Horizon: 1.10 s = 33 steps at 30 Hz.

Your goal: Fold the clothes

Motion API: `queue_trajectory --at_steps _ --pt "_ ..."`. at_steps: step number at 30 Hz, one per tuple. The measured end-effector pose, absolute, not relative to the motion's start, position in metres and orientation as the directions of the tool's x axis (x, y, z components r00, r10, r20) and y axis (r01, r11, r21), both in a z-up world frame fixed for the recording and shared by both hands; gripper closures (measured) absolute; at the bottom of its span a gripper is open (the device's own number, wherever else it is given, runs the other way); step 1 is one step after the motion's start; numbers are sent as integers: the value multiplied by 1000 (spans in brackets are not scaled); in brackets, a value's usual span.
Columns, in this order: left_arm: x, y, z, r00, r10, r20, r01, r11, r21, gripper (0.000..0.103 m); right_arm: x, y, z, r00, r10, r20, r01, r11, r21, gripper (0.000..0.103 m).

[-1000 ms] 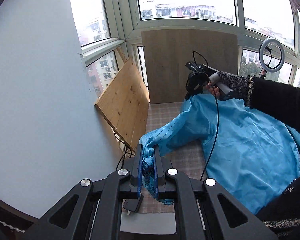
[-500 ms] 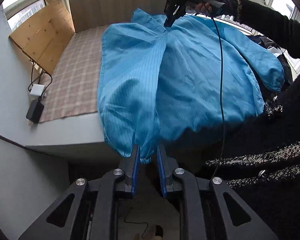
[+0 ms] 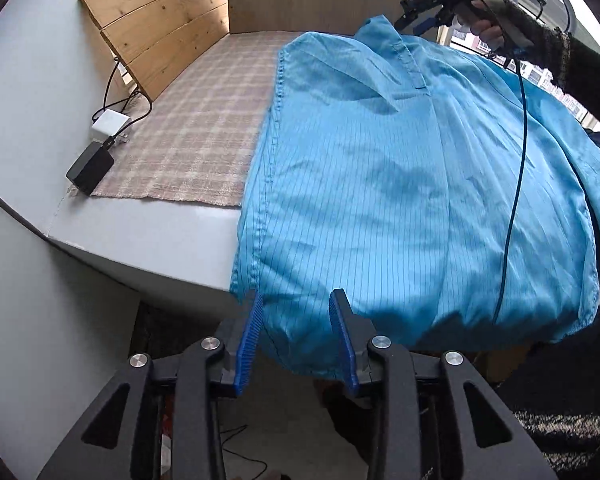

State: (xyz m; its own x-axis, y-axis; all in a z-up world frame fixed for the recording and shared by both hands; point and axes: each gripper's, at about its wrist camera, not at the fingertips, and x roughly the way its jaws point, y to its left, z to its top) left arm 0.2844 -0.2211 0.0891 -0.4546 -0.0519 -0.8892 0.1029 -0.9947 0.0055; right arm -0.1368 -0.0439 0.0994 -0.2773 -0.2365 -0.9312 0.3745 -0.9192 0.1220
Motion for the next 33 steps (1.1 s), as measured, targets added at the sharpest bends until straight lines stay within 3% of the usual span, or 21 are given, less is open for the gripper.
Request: queue_trajectory --at_steps 3,6,11,14,16,17,18,19,22,25,27,29,31,33 --pt "259 -232 81 -459 -68 -886 121 -993 13 69 -156 -35 84 -305 -174 -936 281 -956 86 60" --pt "236 -239 68 -439 -85 -894 117 -992 36 61 -172 -8 80 -304 -237 -923 180 -965 189 60" --pt "219 -239 47 -384 -40 -922 85 -996 8 63 -203 14 65 -272 -352 -895 85 -936 343 55" --pt "218 -232 43 -371 -19 -928 45 -999 2 76 -214 7 58 -253 -412 -876 100 -911 400 55" --pt "218 -230 39 -356 -16 -934 29 -1000 7 94 -217 -5 52 -237 -399 -886 129 -917 378 55" --pt "220 -230 38 -352 -6 -936 25 -1000 -3 95 -217 -10 51 -245 -380 -892 150 -924 352 59" --pt "223 -231 38 -348 4 -937 22 -1000 -12 97 -218 -16 50 -255 -361 -897 171 -930 326 90" --pt "228 -232 39 -343 12 -939 20 -1000 -19 97 -220 -17 50 -271 -331 -904 183 -940 289 103" --pt "244 -237 41 -324 13 -946 44 -999 -28 94 -230 -3 40 -299 -175 -938 93 -984 154 101" --pt "252 -246 50 -313 37 -949 71 -996 -62 88 -229 3 47 -334 -156 -930 99 -987 130 101" --pt "248 -250 60 -325 40 -945 71 -995 -66 88 -223 -4 59 -361 -49 -931 126 -992 3 97" --pt "226 -259 79 -389 47 -920 59 -995 -76 81 -209 -6 79 -391 -73 -917 137 -990 21 90" --pt "204 -267 97 -451 55 -891 47 -995 -85 65 -191 -15 96 -406 -118 -906 186 -981 45 86" --pt "177 -276 112 -503 75 -861 31 -994 -105 62 -174 -26 104 -417 -142 -897 233 -971 46 60"
